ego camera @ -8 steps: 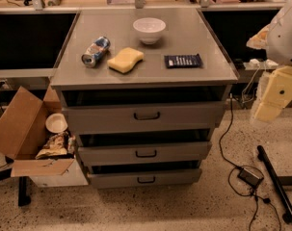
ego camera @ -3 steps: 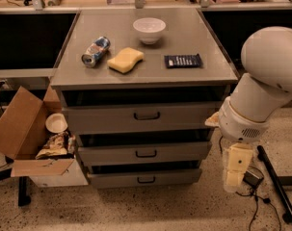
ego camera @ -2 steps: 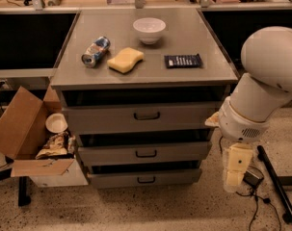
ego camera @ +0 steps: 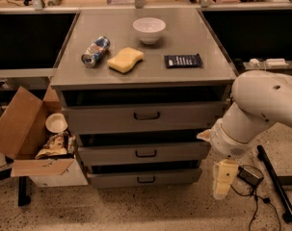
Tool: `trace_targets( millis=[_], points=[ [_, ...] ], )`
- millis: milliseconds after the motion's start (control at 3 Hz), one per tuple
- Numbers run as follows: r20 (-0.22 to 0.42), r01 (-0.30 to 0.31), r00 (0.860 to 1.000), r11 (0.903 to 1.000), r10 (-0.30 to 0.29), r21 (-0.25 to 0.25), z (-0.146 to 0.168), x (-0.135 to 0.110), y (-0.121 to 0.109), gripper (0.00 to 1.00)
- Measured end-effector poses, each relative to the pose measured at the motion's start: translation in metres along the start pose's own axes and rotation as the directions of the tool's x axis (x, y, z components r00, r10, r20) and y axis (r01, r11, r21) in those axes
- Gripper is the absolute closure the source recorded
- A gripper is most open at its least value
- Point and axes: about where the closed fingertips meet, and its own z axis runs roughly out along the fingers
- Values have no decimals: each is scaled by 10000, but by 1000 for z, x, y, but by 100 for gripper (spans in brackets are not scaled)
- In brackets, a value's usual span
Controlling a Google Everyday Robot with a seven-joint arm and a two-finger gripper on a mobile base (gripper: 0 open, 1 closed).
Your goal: Open bottom drawer
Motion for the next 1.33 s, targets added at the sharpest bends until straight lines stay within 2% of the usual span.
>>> trace_targets(
  millis=[333,667,1000,1333],
  points=[
    [647,295,9976,9968,-247,-744,62,7,-10,0],
    [647,295,9976,9968,-247,-744,62,7,-10,0],
    [565,188,9983,9941,-128,-1073,91,14,-16,0],
    [870,-16,9961,9902,139,-1398,134,27,-26,0]
  ],
)
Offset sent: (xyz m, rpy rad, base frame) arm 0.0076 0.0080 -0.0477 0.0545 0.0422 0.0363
